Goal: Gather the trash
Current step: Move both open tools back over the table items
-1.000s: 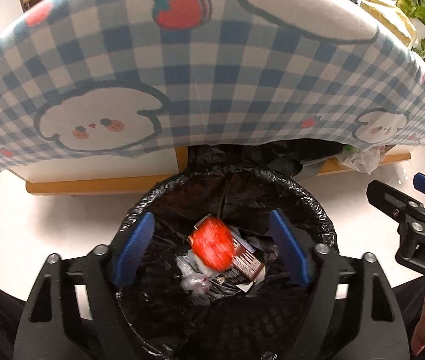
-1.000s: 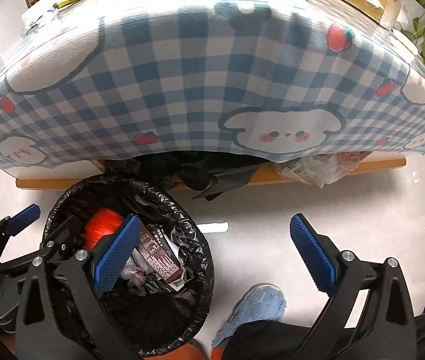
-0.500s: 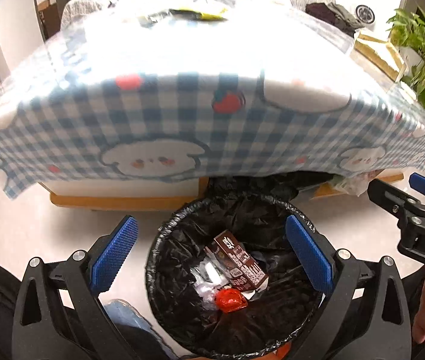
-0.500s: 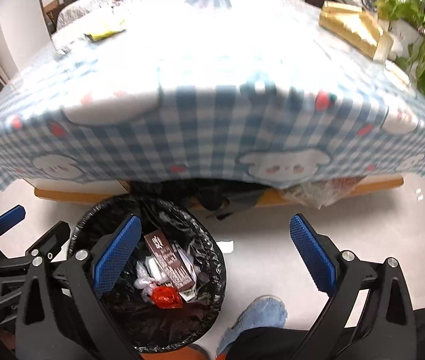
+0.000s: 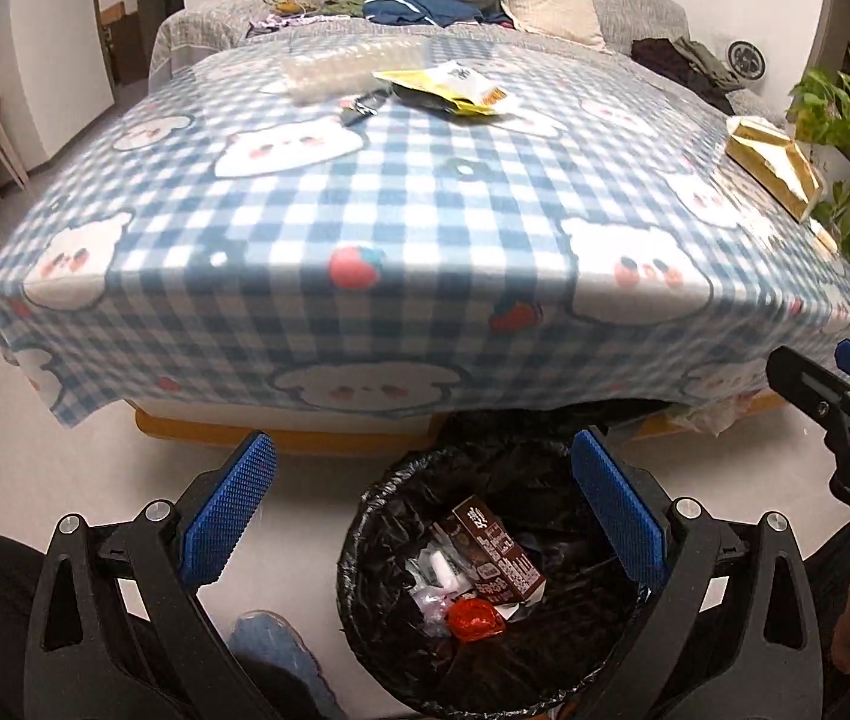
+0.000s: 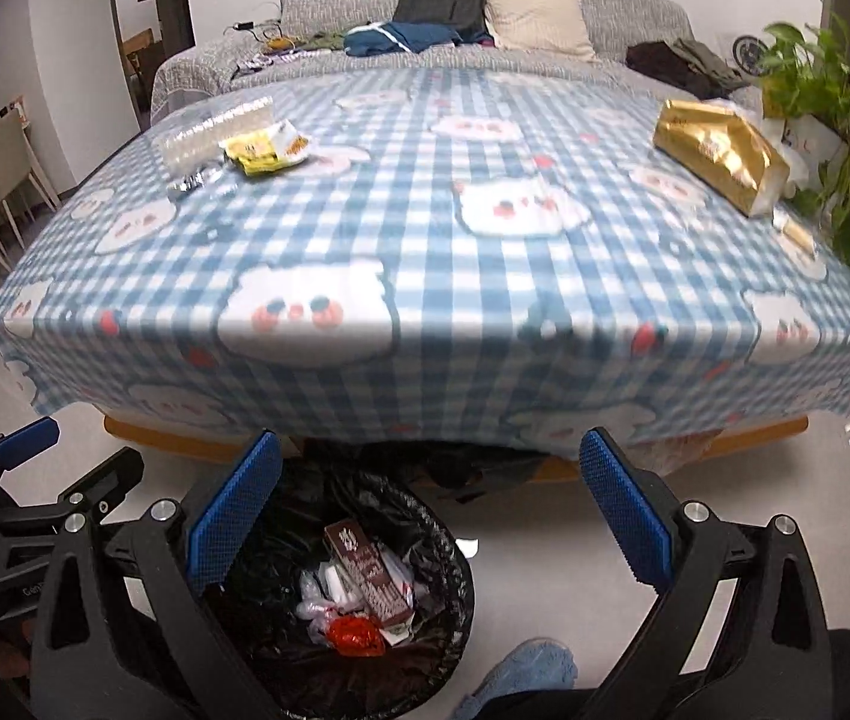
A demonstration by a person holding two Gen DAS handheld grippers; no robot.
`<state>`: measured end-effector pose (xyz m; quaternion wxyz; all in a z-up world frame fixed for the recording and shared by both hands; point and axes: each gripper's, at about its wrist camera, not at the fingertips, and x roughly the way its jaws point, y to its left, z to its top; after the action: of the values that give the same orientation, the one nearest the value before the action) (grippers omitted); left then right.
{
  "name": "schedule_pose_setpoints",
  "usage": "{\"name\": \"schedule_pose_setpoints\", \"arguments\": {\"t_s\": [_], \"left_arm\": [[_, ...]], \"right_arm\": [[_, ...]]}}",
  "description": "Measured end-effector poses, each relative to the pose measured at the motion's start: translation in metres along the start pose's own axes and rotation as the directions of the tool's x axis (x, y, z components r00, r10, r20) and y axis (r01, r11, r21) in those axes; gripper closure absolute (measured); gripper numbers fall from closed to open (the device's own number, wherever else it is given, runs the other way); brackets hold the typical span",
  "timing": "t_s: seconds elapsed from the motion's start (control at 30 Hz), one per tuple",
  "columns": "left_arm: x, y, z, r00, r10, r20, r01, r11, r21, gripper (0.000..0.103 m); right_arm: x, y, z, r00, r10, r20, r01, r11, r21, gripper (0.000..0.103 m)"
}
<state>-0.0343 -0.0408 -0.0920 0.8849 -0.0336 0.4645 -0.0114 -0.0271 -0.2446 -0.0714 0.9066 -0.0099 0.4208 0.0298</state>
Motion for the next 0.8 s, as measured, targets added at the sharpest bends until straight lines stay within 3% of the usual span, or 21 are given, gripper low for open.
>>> {"name": "schedule_pose_setpoints", "arguments": {"t_s": [0.27, 0.8], "left_arm": [[-0.009, 0.014, 0.036, 0.999, 0.016, 0.035, -0.016, 1.000, -0.003, 0.006], [0.010, 0.047, 0.149, 0.997, 0.040, 0.065, -0.041, 0.999, 0.009, 0.006]], "right_arm": [[0.003, 0.009, 0.036, 0.999, -0.009, 0.031, 0.009, 1.000, -0.020, 0.007], [0.032, 0.029, 0.132, 0.998, 0.034, 0.055, -0.031, 0.998, -0.055, 0.007]]}}
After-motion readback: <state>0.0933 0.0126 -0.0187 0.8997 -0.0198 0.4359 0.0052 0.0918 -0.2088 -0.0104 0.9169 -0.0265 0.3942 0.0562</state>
